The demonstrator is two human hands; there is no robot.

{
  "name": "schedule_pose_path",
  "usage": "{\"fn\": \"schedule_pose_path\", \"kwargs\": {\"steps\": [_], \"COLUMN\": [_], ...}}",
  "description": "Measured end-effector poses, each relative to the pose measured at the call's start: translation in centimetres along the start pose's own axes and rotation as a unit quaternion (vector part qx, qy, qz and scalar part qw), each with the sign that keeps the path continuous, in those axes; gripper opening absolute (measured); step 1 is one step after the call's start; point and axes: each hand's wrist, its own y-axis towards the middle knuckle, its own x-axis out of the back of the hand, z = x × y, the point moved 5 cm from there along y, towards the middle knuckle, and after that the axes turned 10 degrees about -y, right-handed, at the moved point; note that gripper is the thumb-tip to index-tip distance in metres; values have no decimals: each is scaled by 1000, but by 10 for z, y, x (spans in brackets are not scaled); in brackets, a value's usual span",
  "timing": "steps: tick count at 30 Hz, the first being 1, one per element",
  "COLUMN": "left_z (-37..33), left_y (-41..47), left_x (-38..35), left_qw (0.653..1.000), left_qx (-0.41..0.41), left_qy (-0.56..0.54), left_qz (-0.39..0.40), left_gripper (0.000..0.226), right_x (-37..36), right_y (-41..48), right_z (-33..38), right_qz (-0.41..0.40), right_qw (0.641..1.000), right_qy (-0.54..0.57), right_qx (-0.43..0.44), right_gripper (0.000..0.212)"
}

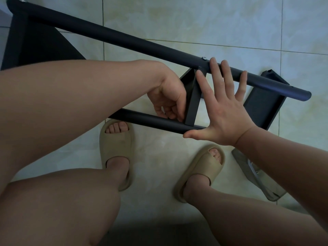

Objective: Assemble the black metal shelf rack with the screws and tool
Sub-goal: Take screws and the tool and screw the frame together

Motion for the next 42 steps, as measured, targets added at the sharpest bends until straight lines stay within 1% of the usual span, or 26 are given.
{"fn": "schedule_pose_path", "kwargs": {"steps": [5, 9, 13, 16, 18, 21, 22, 27, 29, 32, 33, 35, 37, 42], "left_z": [8, 13, 15, 15, 14, 11, 11, 4, 2, -1, -1, 0, 0, 0], "left_y": [5, 7, 6, 5, 3, -1, -2, 0, -1, -3, -2, 0, 1, 2], "left_x": [-1, -4, -8, -9, -7, -4, -4, 0, 0, -3, -2, 0, 1, 1], "left_qw": [996, 990, 981, 978, 985, 998, 999, 1000, 999, 999, 999, 999, 999, 999], "left_qx": [-39, -71, -111, -121, -106, -45, -25, 18, 27, 31, 30, 26, 21, 2], "left_qy": [-81, -120, -156, -164, -129, -46, -31, -16, -14, -11, -9, -9, -8, -27], "left_qz": [-12, -2, 18, 35, 35, 25, 21, -20, -23, -20, -23, -32, -36, -46], "left_gripper": [17, 19, 28, 39, 34, 14, 12, 8, 11, 9, 12, 26, 32, 26], "right_x": [0, 0, 0, -1, -1, -1, -1, -1, -1, -1, -1, -1, -1, -1], "right_y": [0, 0, 0, 0, 0, 0, 0, 0, 0, 0, 0, 0, -1, 0], "right_z": [0, 0, 0, 0, -1, -1, -1, 0, -1, -1, -1, -1, -1, 0], "right_qz": [-2, 0, 1, 2, 2, 1, 1, -3, -3, -1, -1, -1, -1, 1], "right_qw": [1000, 1000, 1000, 1000, 1000, 1000, 1000, 1000, 1000, 1000, 1000, 1000, 1000, 1000], "right_qy": [2, 1, 1, 1, 1, 1, 2, 4, 4, 3, 2, 2, 1, 1], "right_qx": [-1, -1, 0, 0, 0, 1, 2, 2, 1, 2, 2, 2, 1, 1], "right_gripper": [134, 134, 134, 134, 134, 134, 134, 134, 134, 134, 134, 134, 134, 134]}}
